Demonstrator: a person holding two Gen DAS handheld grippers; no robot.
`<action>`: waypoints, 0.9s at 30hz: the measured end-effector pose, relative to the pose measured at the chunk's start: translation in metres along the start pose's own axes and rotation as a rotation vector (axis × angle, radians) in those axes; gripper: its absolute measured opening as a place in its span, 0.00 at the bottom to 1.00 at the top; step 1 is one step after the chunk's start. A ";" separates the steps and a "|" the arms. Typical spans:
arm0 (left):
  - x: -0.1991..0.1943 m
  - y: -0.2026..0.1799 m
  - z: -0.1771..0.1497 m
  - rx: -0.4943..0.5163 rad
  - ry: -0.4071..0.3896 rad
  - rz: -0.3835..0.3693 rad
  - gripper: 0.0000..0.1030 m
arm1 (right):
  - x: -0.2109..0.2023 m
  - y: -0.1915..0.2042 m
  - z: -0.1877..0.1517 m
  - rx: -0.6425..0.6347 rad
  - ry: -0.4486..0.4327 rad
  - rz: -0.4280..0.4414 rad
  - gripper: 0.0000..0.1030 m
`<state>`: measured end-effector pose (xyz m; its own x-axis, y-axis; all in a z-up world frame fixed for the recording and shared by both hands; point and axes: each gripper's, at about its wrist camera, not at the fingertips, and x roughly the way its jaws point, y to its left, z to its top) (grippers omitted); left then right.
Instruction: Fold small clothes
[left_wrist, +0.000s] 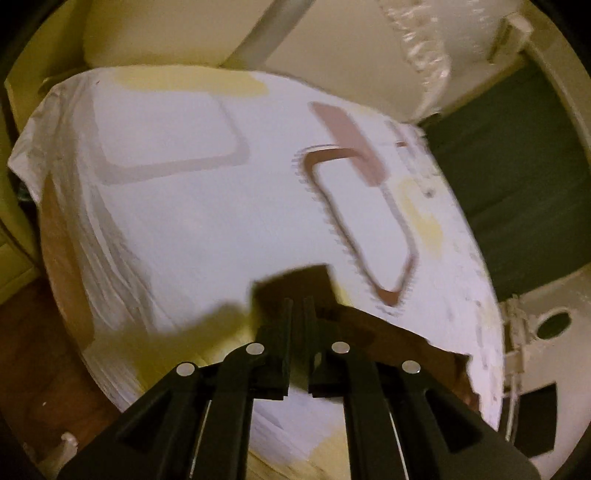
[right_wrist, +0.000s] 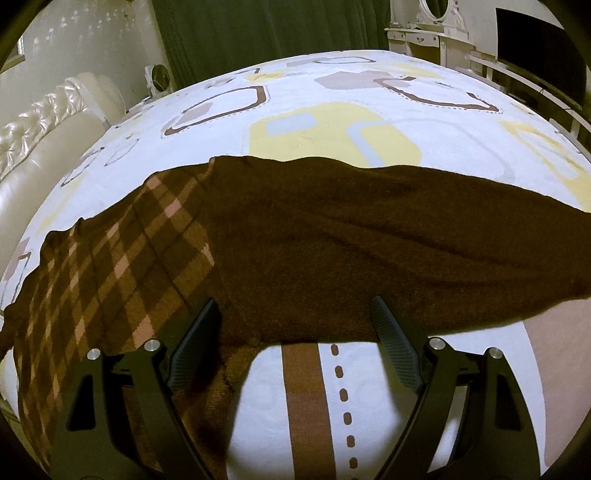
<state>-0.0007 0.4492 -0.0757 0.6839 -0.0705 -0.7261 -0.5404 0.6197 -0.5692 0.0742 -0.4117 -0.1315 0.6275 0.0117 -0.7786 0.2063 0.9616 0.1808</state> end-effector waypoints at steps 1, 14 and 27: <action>0.010 0.003 0.002 -0.021 0.022 0.006 0.06 | 0.000 0.000 0.000 -0.002 0.001 -0.003 0.82; 0.020 -0.032 0.002 -0.026 0.029 0.008 0.18 | 0.002 0.004 -0.001 -0.017 0.000 -0.009 0.85; 0.008 -0.042 0.021 0.087 0.014 -0.013 0.15 | -0.001 -0.002 -0.001 0.009 -0.010 0.025 0.85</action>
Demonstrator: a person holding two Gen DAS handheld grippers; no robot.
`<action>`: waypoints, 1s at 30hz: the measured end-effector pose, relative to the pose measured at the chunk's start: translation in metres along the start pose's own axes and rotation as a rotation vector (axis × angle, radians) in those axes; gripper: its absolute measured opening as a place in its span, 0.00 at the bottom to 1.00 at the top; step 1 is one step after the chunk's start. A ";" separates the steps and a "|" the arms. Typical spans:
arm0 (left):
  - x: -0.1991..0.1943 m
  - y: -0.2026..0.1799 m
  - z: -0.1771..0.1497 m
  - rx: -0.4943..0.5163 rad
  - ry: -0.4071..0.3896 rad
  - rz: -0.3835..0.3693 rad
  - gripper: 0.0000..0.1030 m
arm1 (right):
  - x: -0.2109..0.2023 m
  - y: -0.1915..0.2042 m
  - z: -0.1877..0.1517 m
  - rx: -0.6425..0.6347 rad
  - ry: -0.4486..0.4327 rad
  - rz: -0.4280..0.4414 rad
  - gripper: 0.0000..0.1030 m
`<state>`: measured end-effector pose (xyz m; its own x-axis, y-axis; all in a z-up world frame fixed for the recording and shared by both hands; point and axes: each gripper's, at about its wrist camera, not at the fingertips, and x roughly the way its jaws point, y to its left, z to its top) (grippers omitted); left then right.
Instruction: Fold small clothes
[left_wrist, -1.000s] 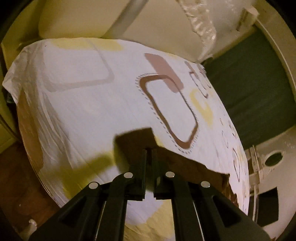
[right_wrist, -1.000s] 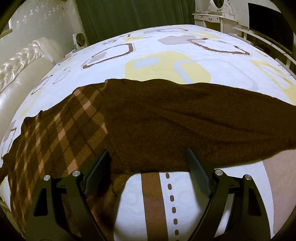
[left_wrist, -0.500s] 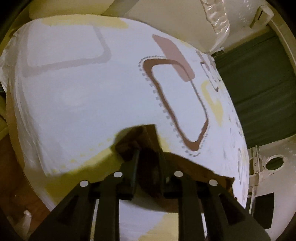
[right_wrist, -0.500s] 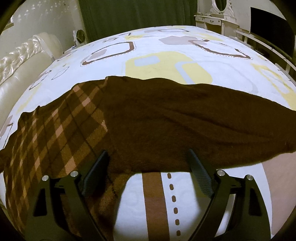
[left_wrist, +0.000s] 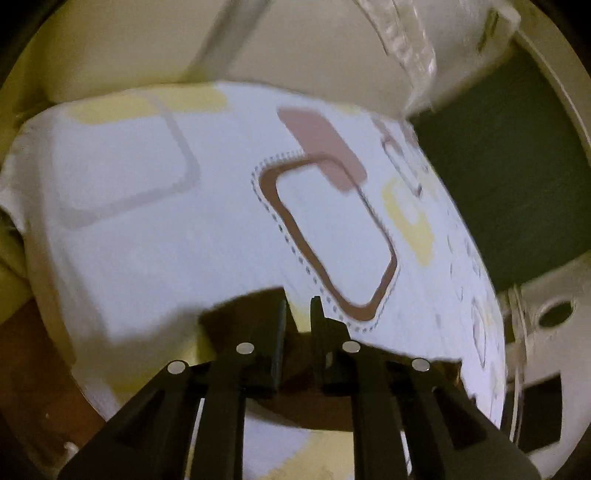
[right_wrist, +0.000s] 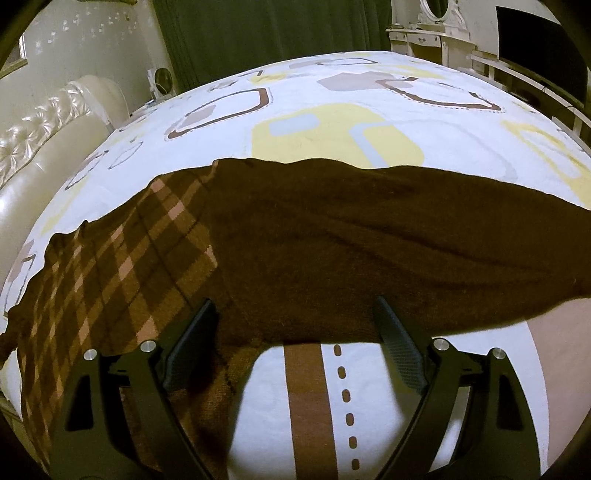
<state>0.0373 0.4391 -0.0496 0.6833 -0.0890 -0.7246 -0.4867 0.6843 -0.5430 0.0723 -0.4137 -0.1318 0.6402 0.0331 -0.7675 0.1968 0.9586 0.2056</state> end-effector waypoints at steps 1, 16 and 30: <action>0.008 -0.001 0.003 0.045 0.019 0.024 0.21 | 0.000 0.000 0.000 -0.001 0.000 -0.001 0.85; 0.054 0.024 0.006 0.176 0.244 -0.037 0.33 | 0.004 0.009 -0.001 -0.049 0.017 -0.063 0.86; -0.012 0.029 0.000 0.041 0.038 -0.059 0.09 | 0.004 0.010 0.000 -0.047 0.017 -0.062 0.86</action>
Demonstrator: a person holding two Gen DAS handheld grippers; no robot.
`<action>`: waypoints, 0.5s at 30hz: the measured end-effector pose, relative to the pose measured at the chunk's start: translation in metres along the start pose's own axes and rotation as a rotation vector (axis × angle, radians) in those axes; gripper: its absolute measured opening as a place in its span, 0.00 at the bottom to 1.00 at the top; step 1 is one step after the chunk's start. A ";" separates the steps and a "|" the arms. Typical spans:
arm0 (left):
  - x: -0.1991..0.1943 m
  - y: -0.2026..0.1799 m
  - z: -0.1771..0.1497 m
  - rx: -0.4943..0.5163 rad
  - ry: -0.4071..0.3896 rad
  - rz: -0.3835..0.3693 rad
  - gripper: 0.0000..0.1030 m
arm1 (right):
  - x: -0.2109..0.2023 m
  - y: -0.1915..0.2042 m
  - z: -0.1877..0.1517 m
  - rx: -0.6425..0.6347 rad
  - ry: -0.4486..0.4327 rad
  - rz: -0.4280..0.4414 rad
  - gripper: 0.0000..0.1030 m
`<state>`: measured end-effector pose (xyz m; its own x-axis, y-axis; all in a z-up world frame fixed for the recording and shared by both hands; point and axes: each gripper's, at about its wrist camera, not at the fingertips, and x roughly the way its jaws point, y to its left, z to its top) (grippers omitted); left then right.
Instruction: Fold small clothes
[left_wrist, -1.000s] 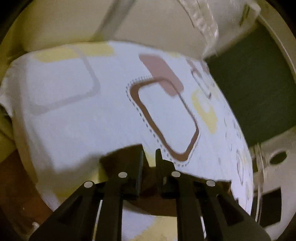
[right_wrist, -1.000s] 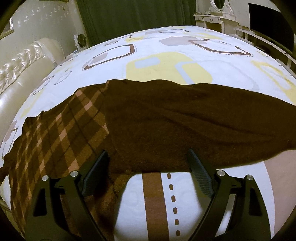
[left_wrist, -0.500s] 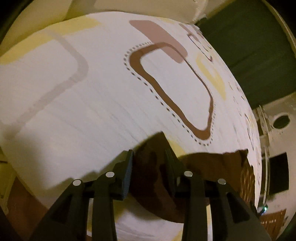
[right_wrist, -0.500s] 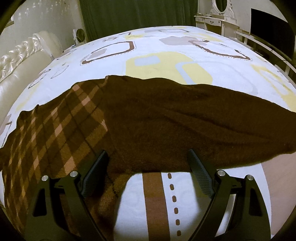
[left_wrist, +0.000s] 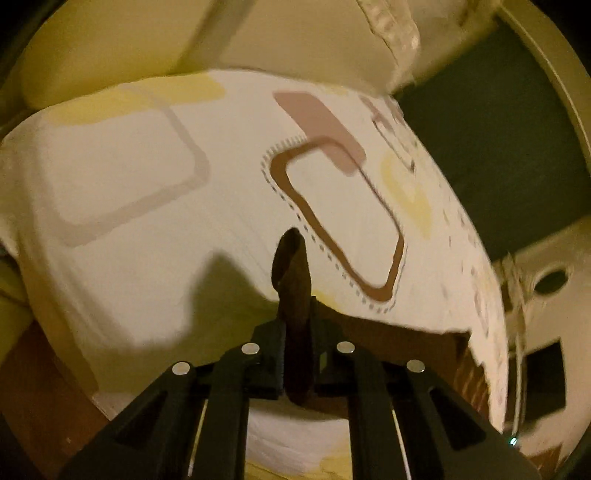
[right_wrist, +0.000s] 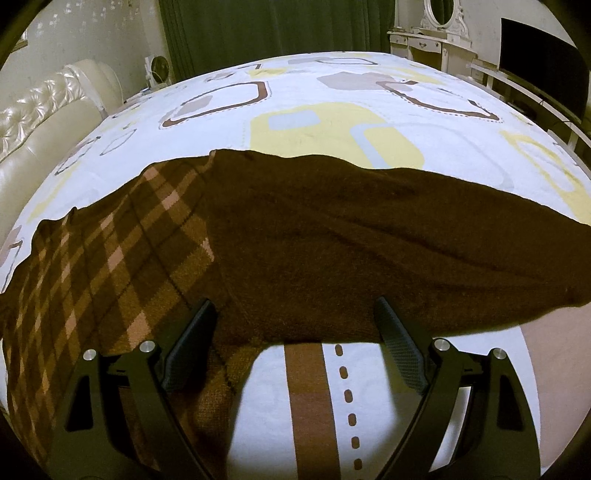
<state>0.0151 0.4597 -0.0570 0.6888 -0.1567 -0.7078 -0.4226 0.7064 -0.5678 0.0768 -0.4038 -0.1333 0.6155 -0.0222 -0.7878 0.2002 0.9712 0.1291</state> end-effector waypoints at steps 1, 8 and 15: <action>-0.006 -0.002 0.000 -0.007 -0.015 0.008 0.09 | 0.000 0.000 0.000 0.002 0.000 0.002 0.86; -0.039 -0.051 0.003 0.012 -0.094 -0.020 0.09 | -0.009 -0.007 0.003 0.048 -0.008 0.042 0.85; -0.050 -0.137 -0.008 0.137 -0.081 -0.033 0.09 | -0.021 -0.021 0.006 0.098 -0.002 0.099 0.90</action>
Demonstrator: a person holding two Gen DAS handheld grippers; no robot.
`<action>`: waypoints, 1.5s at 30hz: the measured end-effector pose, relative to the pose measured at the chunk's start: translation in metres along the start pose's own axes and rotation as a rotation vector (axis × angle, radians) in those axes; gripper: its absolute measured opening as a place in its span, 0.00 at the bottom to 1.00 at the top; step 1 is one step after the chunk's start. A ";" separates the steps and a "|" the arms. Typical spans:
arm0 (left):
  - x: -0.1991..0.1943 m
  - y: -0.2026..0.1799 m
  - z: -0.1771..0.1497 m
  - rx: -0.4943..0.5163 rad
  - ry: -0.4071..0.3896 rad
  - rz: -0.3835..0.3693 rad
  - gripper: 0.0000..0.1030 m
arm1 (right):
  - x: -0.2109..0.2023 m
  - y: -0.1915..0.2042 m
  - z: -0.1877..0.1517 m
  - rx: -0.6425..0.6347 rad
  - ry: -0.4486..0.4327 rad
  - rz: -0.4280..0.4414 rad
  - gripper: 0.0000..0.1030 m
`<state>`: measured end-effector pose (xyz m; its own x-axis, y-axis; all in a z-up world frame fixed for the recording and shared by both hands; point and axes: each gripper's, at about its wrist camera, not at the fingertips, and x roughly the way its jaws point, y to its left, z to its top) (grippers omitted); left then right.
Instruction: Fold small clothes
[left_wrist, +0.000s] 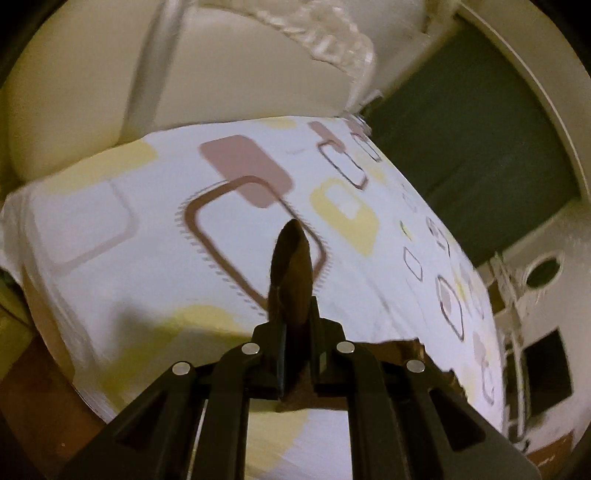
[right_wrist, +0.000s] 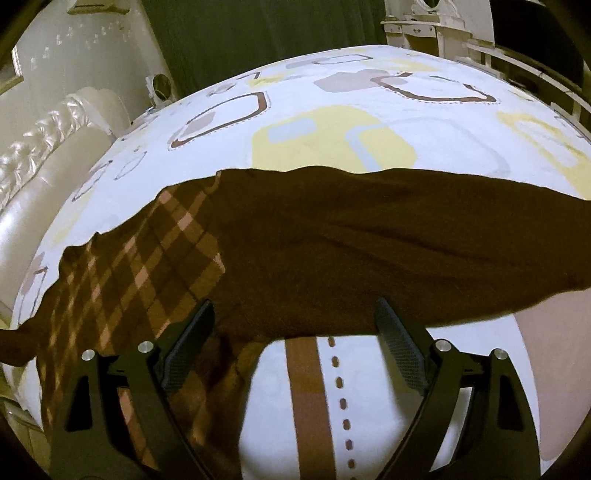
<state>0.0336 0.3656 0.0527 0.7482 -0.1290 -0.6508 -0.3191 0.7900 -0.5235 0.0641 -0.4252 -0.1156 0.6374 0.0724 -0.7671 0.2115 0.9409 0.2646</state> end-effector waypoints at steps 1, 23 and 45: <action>0.000 -0.017 -0.002 0.024 0.005 -0.011 0.09 | -0.002 -0.002 0.001 0.004 0.001 0.006 0.90; 0.075 -0.266 -0.108 0.297 0.132 -0.113 0.09 | -0.049 -0.052 -0.010 0.071 -0.067 0.070 0.90; 0.205 -0.452 -0.313 0.595 0.346 -0.130 0.09 | -0.043 -0.098 -0.026 0.199 -0.085 0.116 0.90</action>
<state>0.1492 -0.2053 -0.0165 0.4991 -0.3503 -0.7926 0.2070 0.9364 -0.2834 -0.0032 -0.5121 -0.1232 0.7239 0.1402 -0.6755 0.2700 0.8435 0.4644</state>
